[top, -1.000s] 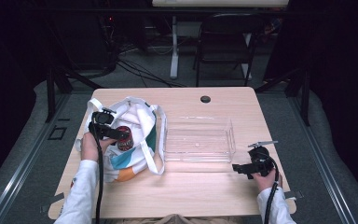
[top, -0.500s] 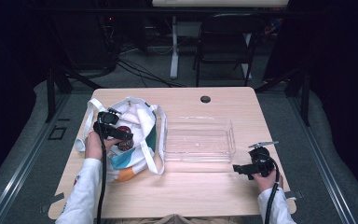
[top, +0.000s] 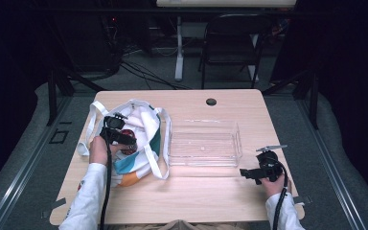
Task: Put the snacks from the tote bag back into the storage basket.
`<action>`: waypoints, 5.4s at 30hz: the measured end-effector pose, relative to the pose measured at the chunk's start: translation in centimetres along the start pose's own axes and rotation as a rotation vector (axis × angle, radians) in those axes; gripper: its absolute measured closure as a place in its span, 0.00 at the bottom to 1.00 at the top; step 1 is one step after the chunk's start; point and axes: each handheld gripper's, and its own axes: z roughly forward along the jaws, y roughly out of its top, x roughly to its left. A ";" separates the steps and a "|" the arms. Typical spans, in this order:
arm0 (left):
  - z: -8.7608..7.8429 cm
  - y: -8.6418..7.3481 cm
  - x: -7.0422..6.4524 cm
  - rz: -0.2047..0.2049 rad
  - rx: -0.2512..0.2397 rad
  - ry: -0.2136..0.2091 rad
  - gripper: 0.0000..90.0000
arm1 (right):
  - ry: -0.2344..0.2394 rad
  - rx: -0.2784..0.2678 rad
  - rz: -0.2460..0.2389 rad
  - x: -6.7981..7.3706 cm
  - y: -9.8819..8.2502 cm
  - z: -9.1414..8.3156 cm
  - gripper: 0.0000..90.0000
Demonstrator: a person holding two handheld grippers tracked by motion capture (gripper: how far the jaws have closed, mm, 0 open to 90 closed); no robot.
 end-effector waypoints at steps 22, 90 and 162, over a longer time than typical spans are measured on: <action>-0.4 -0.1 -0.2 0.028 -0.005 0.003 0.29 | -0.002 -0.006 0.004 -0.2 0.0 -0.1 0.09; -7.5 2.3 -0.4 -0.012 -0.124 -0.052 0.29 | 0.014 -0.020 0.026 -0.7 -0.3 -0.7 0.09; -9.0 8.4 -7.8 0.148 -0.154 -0.112 0.29 | 0.021 -0.027 0.028 -0.7 -0.2 -0.7 0.09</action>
